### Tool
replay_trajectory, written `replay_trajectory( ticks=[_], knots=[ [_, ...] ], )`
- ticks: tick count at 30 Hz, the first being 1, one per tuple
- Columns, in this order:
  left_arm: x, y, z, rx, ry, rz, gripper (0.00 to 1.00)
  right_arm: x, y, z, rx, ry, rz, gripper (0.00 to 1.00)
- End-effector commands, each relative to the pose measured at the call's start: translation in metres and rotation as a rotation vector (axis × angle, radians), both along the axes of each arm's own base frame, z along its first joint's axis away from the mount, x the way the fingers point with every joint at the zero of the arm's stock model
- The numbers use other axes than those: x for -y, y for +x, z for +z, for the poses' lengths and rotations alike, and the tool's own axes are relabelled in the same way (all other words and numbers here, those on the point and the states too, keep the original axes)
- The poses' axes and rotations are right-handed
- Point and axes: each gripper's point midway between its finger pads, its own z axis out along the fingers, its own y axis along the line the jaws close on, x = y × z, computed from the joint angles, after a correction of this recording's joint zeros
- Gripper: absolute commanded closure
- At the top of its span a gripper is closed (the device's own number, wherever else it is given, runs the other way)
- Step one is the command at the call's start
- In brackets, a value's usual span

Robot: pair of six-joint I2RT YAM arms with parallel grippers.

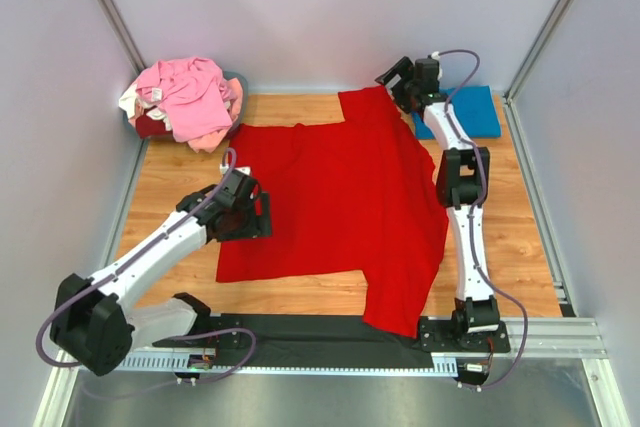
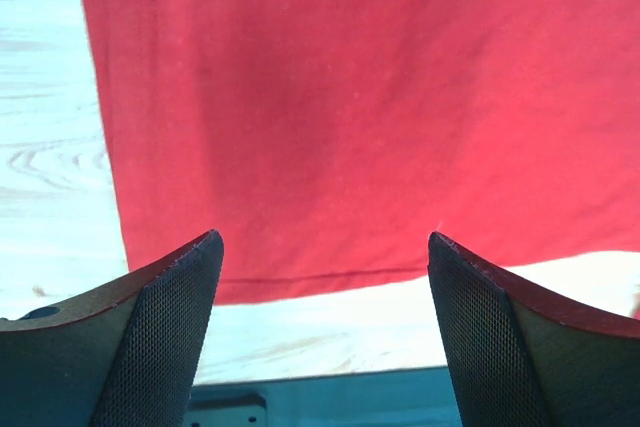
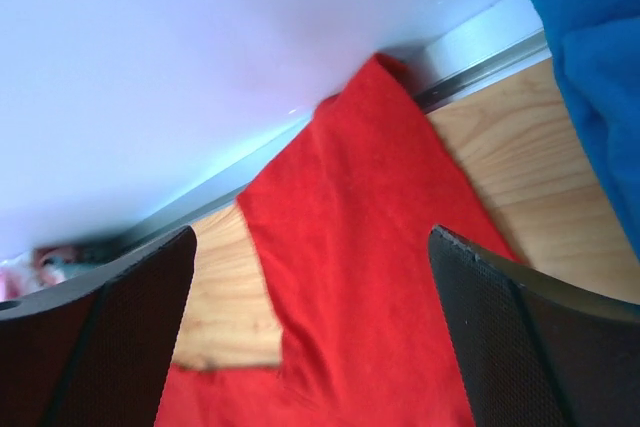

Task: Fold and stack the t-shirts
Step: Flatten the tshirt out

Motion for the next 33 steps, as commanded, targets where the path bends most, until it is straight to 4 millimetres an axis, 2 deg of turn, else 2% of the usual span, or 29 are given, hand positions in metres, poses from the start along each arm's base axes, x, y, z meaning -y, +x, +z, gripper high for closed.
replay_trajectory(
  ticks=[1,2,3,4,5,6,7,8,9,10,11,13,14,15,16,17,18,20,21,22,24,25,28,33],
  knots=[
    [-0.006,-0.008,0.02,0.043,-0.03,0.049,0.1,-0.006,-0.013,0.11,0.162,0.027,0.109,0.0],
    [-0.007,-0.011,0.023,0.047,-0.039,0.063,0.1,-0.01,-0.02,0.119,0.157,0.033,0.132,0.0],
    [-0.008,-0.013,0.025,0.052,-0.045,0.067,0.1,-0.012,-0.029,0.141,0.177,0.036,0.153,0.0],
    [-0.012,-0.018,0.028,0.057,-0.047,0.075,0.09,-0.014,-0.036,0.155,0.184,0.039,0.17,0.0],
    [-0.013,-0.02,0.028,0.059,-0.05,0.085,0.09,-0.018,-0.048,0.149,0.144,0.051,0.199,0.0],
    [-0.015,-0.022,0.028,0.055,-0.048,0.089,0.08,-0.018,-0.055,0.155,0.142,0.046,0.21,0.0],
    [-0.019,-0.028,0.023,0.032,-0.029,0.096,0.07,-0.018,-0.072,0.197,0.196,0.039,0.222,0.0],
    [-0.024,-0.031,0.019,0.008,-0.003,0.119,0.07,-0.018,-0.086,0.181,0.135,0.036,0.235,0.0],
    [-0.028,-0.035,0.015,-0.018,0.013,0.143,0.07,-0.018,-0.101,0.191,0.13,0.029,0.242,0.0],
    [-0.031,-0.042,0.006,-0.067,0.043,0.149,0.06,-0.017,-0.127,0.225,0.166,0.019,0.257,0.0],
    [-0.031,-0.045,0.0,-0.087,0.046,0.156,0.05,-0.017,-0.149,0.201,0.1,0.013,0.262,0.0],
    [-0.021,-0.052,-0.016,-0.133,-0.01,0.156,0.04,-0.022,-0.186,0.195,0.09,-0.018,0.279,0.0],
    [-0.017,-0.054,-0.022,-0.147,-0.035,0.161,0.04,-0.019,-0.214,0.24,0.201,-0.042,0.264,0.0],
    [-0.015,-0.057,-0.026,-0.162,-0.053,0.168,0.04,-0.024,-0.239,0.196,0.108,-0.054,0.276,0.0],
    [-0.015,-0.062,-0.035,-0.188,-0.061,0.188,0.04,-0.025,-0.274,0.193,0.107,-0.076,0.286,0.0],
    [-0.016,-0.065,-0.038,-0.2,-0.059,0.202,0.04,-0.024,-0.275,0.191,0.099,-0.082,0.285,0.0],
    [-0.022,-0.067,-0.042,-0.203,-0.038,0.225,0.05,-0.029,-0.309,0.188,0.096,-0.088,0.311,0.0],
    [-0.034,-0.077,-0.052,-0.23,-0.023,0.295,0.05,-0.031,-0.34,0.17,0.066,-0.136,0.317,0.0],
    [-0.04,-0.078,-0.056,-0.229,-0.025,0.338,0.04,-0.04,-0.365,0.183,0.115,-0.15,0.341,0.0],
    [-0.04,-0.083,-0.063,-0.249,-0.059,0.356,0.07,-0.037,-0.38,0.155,0.064,-0.184,0.332,0.0],
    [-0.048,-0.086,-0.07,-0.251,-0.107,0.449,0.15,-0.042,-0.406,0.153,0.082,-0.187,0.368,0.0],
    [-0.052,-0.087,-0.069,-0.238,-0.11,0.481,0.15,-0.041,-0.417,0.137,0.042,-0.185,0.379,0.0],
    [-0.06,-0.084,-0.061,-0.166,-0.113,0.537,0.16,-0.037,-0.434,0.129,0.02,-0.195,0.4,0.0],
    [-0.074,-0.087,-0.061,-0.16,-0.053,0.604,0.19,-0.035,-0.442,0.122,0.009,-0.236,0.434,0.0]
  ],
)
